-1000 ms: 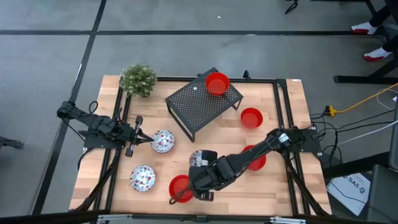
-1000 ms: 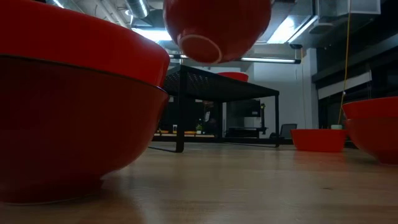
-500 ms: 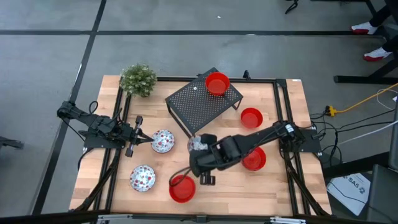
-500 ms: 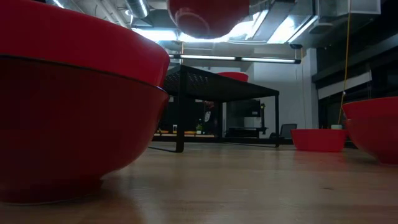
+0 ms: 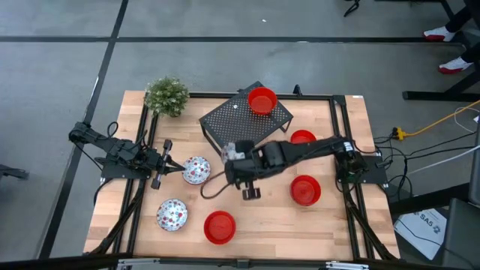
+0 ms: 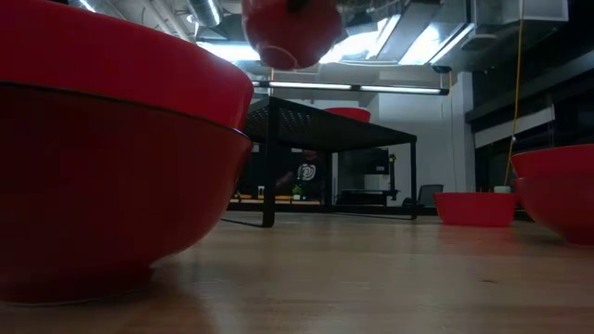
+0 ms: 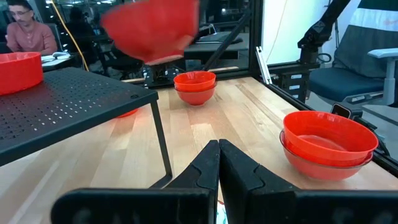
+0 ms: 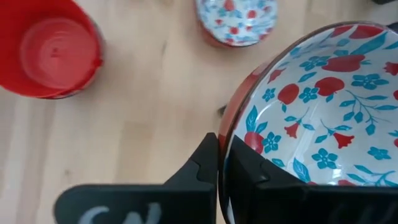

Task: Pick & Place Mini bowls
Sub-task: Put the white patterned bowl on the shelf

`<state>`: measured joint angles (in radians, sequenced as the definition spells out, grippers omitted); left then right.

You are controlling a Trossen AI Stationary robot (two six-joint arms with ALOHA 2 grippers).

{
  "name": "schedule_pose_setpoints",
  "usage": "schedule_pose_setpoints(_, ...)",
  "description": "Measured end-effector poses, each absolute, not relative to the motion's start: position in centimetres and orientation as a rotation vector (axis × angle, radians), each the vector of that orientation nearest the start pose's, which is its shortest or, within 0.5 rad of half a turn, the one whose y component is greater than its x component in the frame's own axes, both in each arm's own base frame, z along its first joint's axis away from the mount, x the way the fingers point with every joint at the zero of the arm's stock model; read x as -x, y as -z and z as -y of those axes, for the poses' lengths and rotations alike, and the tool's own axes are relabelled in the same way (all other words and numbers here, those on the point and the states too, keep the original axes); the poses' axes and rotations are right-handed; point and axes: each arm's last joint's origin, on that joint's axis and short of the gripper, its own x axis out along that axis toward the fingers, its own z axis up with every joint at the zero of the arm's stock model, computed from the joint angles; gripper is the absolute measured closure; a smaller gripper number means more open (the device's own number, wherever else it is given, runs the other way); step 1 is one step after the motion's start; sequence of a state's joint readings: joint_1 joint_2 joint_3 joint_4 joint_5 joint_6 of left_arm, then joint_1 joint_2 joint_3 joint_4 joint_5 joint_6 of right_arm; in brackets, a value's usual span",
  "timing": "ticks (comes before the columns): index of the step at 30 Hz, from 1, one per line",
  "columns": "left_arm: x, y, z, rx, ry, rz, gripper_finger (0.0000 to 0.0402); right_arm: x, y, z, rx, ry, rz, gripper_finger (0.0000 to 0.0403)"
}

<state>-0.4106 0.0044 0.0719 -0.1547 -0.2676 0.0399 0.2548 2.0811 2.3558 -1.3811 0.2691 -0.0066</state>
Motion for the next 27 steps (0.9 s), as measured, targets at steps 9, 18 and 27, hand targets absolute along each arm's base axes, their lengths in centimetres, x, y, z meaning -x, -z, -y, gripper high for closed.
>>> schedule_pose_setpoints(9,-8.7,-17.3,3.0,-0.069,0.144,-0.079,0.0398,-38.9,-39.4,-5.3,0.332,0.045,-1.057,0.0389)
schedule_pose_setpoints(18,-8.7,-17.3,3.0,-0.069,0.144,-0.079,0.0398,-38.7,-39.9,-2.7,0.501,-0.02,-1.073,0.0387)
schedule_pose_setpoints(27,-8.7,-17.3,3.0,-0.069,0.144,-0.079,0.0398,-39.4,-40.0,0.7,0.549,0.012,-1.044,0.0383)
